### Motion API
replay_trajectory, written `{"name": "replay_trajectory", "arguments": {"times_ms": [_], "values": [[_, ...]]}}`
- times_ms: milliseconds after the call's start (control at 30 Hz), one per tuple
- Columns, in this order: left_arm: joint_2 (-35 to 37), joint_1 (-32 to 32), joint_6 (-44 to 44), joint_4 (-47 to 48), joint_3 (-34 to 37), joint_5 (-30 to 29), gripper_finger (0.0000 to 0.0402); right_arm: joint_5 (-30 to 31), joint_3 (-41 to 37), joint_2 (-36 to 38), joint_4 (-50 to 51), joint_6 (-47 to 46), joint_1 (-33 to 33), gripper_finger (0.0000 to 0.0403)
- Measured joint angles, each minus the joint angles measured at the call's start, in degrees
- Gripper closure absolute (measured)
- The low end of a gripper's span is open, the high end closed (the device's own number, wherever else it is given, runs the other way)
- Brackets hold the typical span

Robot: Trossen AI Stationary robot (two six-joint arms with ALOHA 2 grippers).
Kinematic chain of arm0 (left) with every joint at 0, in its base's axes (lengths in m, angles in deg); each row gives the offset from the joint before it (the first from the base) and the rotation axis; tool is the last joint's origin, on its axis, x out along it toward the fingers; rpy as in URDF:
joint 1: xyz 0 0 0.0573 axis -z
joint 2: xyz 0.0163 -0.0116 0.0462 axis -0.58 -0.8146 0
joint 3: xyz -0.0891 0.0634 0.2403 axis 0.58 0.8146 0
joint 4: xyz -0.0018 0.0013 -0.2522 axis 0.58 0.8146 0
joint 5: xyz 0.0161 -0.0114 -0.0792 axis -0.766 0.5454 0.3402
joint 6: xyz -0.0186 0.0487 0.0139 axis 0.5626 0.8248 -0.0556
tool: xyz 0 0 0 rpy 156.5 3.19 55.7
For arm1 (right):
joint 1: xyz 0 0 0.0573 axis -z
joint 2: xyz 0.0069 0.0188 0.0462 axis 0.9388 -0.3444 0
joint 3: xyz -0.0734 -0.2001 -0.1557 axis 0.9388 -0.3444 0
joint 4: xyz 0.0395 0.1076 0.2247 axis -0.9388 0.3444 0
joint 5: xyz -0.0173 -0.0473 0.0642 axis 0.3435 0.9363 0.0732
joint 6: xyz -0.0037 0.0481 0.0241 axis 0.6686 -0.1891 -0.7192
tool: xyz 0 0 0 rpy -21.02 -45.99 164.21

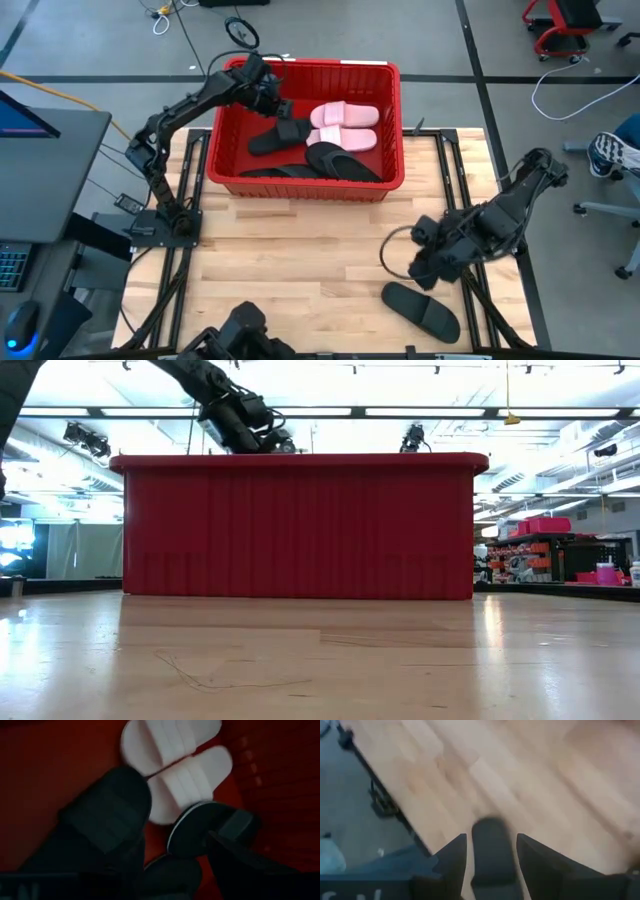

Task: Pick and place slides into bin
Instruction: Put the black slide into the red bin

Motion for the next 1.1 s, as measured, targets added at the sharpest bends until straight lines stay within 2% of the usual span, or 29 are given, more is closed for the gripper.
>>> {"name": "replay_trajectory", "arguments": {"times_ms": [200, 367, 500, 600, 700, 867, 1100], "values": [[-0.02, 1.45, -0.05, 3.7, -0.77, -0.06, 0.0199, -4.49, -9.25, 0.0, -4.05, -6.08, -5.68, 0.0226], [-0.04, 4.05, -0.1, 3.26, -0.78, 3.36, 0.0206, -11.82, -21.6, -0.02, -22.83, -10.39, -8.15, 0.0226], [0.27, 6.48, -3.31, -0.69, -0.77, 12.43, 0.0213, -12.59, -28.59, -0.07, -34.07, -0.73, -9.67, 0.023], [0.69, 8.97, -8.4, -7.18, -0.77, 21.9, 0.0219, -12.82, -30.26, -0.04, -33.9, 13.11, -9.6, 0.0236], [1.18, 12.05, -14.2, -15.21, -0.77, 27.15, 0.0225, -14.52, -30.95, -0.04, -34.03, 26.34, -9.56, 0.024], [1.9, 17.35, -20.49, -26.68, -0.75, 27.75, 0.0228, -21.27, -32.5, -0.04, -34.02, 39.1, -9.58, 0.0242], [2.23, 23.58, -25.68, -37.29, -0.75, 27.62, 0.023, -23.53, -36.58, -0.02, -41.27, 41.93, -9.56, 0.0242]]}}
